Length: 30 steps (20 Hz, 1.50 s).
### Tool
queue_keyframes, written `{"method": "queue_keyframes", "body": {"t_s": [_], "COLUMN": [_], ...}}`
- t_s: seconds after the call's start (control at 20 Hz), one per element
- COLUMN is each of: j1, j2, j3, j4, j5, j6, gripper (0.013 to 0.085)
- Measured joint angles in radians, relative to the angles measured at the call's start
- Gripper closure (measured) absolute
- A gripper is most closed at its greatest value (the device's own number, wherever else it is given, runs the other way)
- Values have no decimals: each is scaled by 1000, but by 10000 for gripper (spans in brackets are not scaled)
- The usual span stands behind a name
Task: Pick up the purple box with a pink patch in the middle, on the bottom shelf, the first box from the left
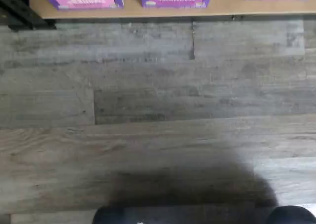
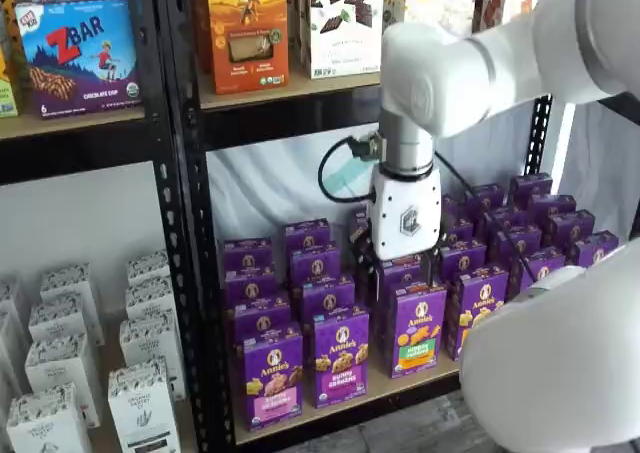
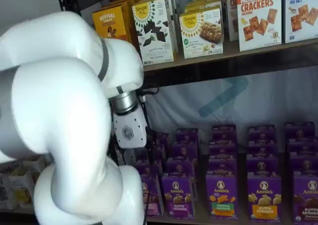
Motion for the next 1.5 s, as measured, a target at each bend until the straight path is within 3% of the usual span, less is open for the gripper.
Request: {"method": "queue_keyframes", "body": {"t_s": [0.25, 1.15, 1.5], "j1": [21, 64, 94], "j2": [98, 445, 622], "j3": [29, 122, 68], "j4": [3, 46, 189], "j5": [-84, -539, -656], "j6": [22, 33, -70], "gripper": [130, 130, 130]}}
